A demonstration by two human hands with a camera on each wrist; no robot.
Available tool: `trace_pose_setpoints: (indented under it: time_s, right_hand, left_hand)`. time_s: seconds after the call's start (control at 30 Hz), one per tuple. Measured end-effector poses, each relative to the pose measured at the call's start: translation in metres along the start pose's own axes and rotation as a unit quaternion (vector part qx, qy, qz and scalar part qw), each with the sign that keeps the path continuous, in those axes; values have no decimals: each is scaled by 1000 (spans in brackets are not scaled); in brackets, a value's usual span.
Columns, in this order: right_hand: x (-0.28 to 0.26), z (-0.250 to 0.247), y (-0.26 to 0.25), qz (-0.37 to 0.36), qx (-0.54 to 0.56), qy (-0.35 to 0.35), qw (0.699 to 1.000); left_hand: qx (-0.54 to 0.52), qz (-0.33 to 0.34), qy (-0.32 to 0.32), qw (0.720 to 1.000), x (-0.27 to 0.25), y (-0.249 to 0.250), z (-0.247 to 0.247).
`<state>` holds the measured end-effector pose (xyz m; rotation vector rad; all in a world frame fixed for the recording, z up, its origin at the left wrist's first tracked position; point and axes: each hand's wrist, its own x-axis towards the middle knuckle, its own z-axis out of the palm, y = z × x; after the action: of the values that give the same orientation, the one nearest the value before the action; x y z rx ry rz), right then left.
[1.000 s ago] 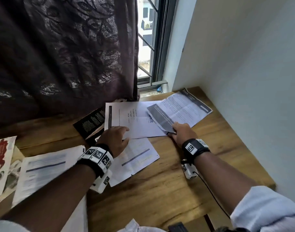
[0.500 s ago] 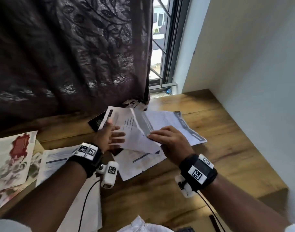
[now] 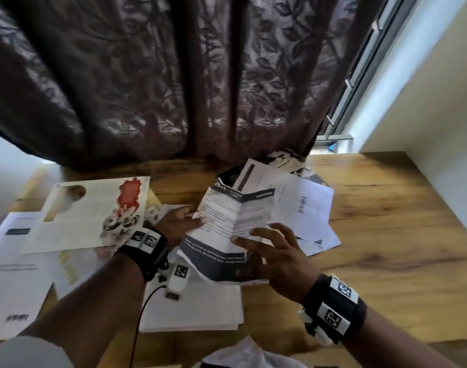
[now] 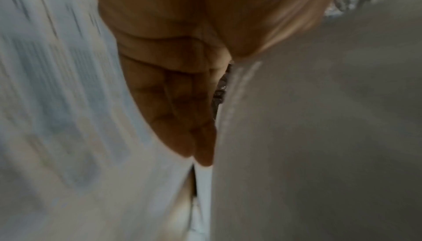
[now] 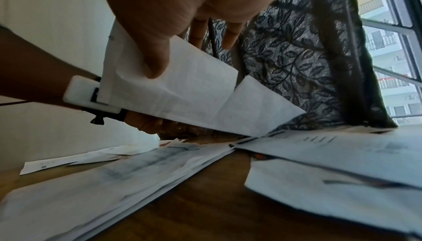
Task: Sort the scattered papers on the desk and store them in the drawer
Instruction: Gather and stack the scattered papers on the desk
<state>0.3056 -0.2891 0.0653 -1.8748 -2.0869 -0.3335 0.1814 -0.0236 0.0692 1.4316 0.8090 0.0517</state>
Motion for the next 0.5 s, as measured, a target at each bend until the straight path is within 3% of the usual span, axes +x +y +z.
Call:
trace_pose_setpoints:
  time_s: [0.1, 0.3, 0.43, 0.5]
  right_hand:
    - [2, 17, -17, 17, 3, -60, 998]
    - [10, 39, -51, 65, 40, -156, 985]
    - [16, 49, -64, 160, 100, -238, 953]
    - [22, 49, -69, 203, 119, -234, 943]
  left_hand:
    - [119, 27, 8, 992, -9, -25, -35]
    - [155, 54, 25, 986, -36, -74, -85]
    - [190, 52, 13, 980, -39, -91, -100]
    - [226, 51, 18, 973, -37, -93, -105]
